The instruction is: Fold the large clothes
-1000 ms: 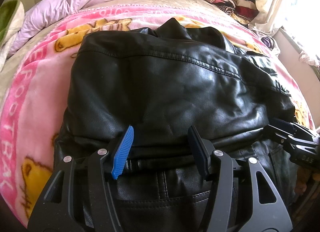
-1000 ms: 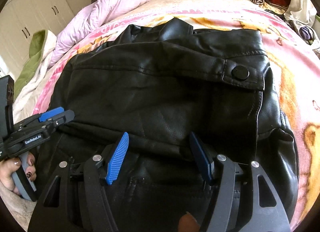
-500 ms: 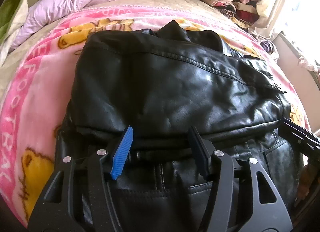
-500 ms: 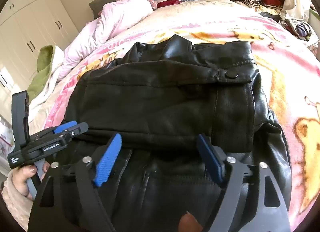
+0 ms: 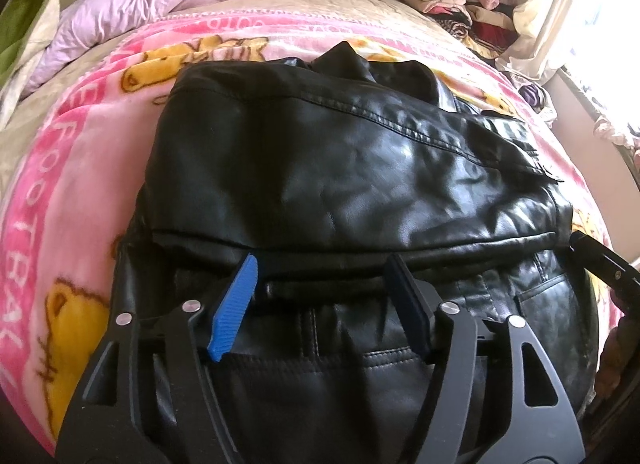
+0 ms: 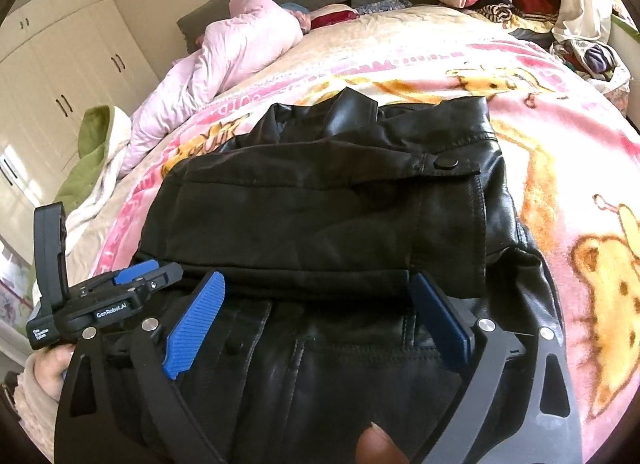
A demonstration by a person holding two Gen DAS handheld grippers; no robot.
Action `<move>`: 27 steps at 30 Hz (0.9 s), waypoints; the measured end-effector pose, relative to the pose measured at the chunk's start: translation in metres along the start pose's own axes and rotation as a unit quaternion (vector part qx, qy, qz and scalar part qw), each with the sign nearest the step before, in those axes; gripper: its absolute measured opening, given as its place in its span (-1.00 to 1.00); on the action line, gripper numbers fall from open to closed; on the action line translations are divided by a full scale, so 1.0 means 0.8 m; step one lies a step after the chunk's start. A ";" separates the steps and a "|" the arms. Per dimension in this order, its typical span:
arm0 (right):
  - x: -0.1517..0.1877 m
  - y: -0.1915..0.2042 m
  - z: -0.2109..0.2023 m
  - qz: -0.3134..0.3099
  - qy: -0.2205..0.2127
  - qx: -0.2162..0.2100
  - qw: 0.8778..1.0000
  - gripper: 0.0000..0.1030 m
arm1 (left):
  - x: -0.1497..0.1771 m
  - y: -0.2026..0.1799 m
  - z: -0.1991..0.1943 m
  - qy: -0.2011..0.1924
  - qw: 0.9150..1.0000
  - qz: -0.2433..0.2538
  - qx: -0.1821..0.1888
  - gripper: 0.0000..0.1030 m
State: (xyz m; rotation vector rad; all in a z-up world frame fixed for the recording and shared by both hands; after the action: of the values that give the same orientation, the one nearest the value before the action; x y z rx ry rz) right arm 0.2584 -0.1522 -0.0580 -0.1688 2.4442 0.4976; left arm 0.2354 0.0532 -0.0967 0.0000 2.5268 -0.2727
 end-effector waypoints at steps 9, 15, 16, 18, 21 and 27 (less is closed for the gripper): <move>0.000 0.003 -0.017 0.001 -0.010 -0.003 1.000 0.84 | 0.006 0.000 -0.011 0.002 1.000 -0.010 -0.007 0.40; -0.001 0.009 -0.024 -0.002 -0.014 -0.004 1.000 0.84 | 0.004 0.003 -0.027 -0.009 1.000 -0.014 -0.009 0.58; -0.001 0.011 -0.025 -0.003 -0.014 -0.005 1.000 0.84 | 0.003 0.003 -0.030 -0.010 1.000 -0.014 -0.009 0.59; -0.001 0.013 -0.028 -0.004 -0.016 -0.005 1.000 0.84 | 0.002 0.004 -0.035 -0.014 1.000 -0.014 -0.011 0.73; -0.001 0.018 -0.032 -0.006 -0.018 -0.006 1.000 0.84 | 0.000 0.006 -0.042 -0.021 1.000 -0.015 -0.016 0.81; -0.003 0.025 -0.041 -0.011 -0.025 -0.007 1.000 0.84 | 0.001 0.006 -0.053 -0.026 0.999 -0.013 -0.019 0.81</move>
State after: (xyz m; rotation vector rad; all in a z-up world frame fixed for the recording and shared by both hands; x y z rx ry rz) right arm 0.2370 -0.1467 -0.0263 -0.1872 2.3879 0.5030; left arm 0.2112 0.0662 -0.0639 -0.0555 2.4804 -0.2329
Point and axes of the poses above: each gripper's, at about its wrist camera, not at the fingertips, and z roughly the way its jaws point, y to its left, x to its underside, the point moved 8 cm from there along z, roughly the way its jaws point, and after that the axes turned 1 degree about x, right-handed, at the moved point
